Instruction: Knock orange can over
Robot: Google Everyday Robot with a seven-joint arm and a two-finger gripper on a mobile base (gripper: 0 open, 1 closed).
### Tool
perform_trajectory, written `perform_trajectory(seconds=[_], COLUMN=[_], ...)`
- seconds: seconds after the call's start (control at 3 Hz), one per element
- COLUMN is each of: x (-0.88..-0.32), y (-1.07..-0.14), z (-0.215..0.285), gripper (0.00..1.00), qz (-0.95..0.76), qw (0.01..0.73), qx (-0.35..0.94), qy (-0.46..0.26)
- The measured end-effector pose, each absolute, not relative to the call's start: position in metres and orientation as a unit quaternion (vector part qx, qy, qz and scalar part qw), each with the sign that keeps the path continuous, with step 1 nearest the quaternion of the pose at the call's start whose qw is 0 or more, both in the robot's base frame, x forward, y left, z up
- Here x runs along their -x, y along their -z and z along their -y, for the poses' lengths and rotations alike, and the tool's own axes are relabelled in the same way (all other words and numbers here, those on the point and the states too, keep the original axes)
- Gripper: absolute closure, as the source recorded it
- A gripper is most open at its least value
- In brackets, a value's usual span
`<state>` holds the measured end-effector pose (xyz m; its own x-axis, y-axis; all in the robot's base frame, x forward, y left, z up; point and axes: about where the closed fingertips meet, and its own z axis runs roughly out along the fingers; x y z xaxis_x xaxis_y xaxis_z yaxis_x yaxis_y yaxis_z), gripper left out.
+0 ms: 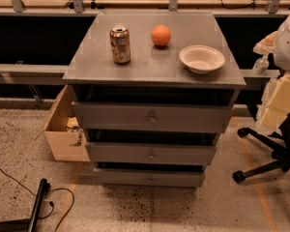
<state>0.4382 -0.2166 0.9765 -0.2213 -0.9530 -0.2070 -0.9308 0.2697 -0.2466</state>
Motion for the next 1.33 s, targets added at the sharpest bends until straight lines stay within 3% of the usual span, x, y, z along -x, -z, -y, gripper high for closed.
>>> perform_trajectory(seconds=[0.67, 1.33], x=[-0.453, -0.546], y=[-0.974, -0.949], z=[0.213, 0.175], gripper=[0.00, 0.00], qz=[-0.787, -0.778], qw=[0.190, 0.359], qx=[0.586, 0.509], qy=[0.028, -0.083])
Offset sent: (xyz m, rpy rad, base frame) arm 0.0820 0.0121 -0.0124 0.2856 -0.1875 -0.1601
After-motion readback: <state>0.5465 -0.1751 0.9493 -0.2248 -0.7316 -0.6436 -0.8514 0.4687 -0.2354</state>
